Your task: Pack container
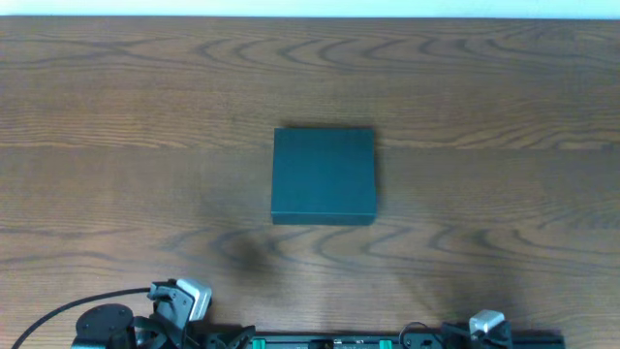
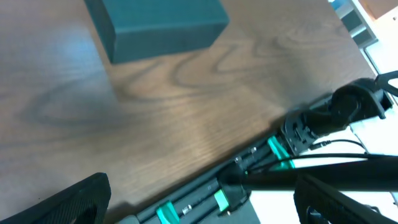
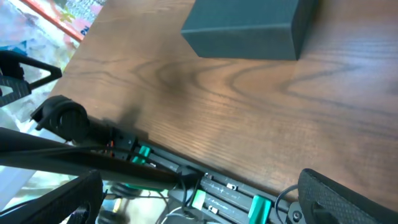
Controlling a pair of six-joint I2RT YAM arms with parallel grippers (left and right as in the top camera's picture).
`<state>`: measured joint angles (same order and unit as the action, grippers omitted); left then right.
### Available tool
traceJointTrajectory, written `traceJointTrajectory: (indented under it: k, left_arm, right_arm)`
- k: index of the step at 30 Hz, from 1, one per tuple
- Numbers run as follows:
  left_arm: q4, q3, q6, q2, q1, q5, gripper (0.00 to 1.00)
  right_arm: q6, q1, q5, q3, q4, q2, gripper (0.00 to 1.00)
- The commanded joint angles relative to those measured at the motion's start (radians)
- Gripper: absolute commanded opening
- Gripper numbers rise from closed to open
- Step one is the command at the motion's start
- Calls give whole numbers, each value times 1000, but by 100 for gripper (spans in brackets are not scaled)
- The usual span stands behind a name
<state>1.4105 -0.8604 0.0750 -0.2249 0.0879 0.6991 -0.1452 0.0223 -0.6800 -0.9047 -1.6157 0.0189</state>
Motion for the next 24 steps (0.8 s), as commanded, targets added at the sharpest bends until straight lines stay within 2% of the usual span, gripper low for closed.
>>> traceJointTrajectory:
  k: [1, 15, 18, 20, 22, 24]
  left_arm:
    - [6, 1, -11, 6, -3, -4, 95]
    - [7, 1, -11, 6, -3, -5, 95]
    - [-1, 1, 5, 13, -3, -150, 95]
    - [-45, 5, 6, 31, -5, -221, 95]
    - [-162, 28, 26, 54, -5, -207, 95]
    - [-306, 69, 97, 77, -9, -143, 95]
  right_arm:
    - [-15, 3, 0, 3, -4, 9, 99]
    - [-15, 3, 0, 3, -4, 9, 99]
    - [-15, 3, 0, 3, -4, 9, 99]
    - [-15, 3, 0, 3, -4, 9, 99]
    - [-15, 3, 0, 3, -4, 9, 99]
    - [-15, 3, 0, 3, -4, 9, 99]
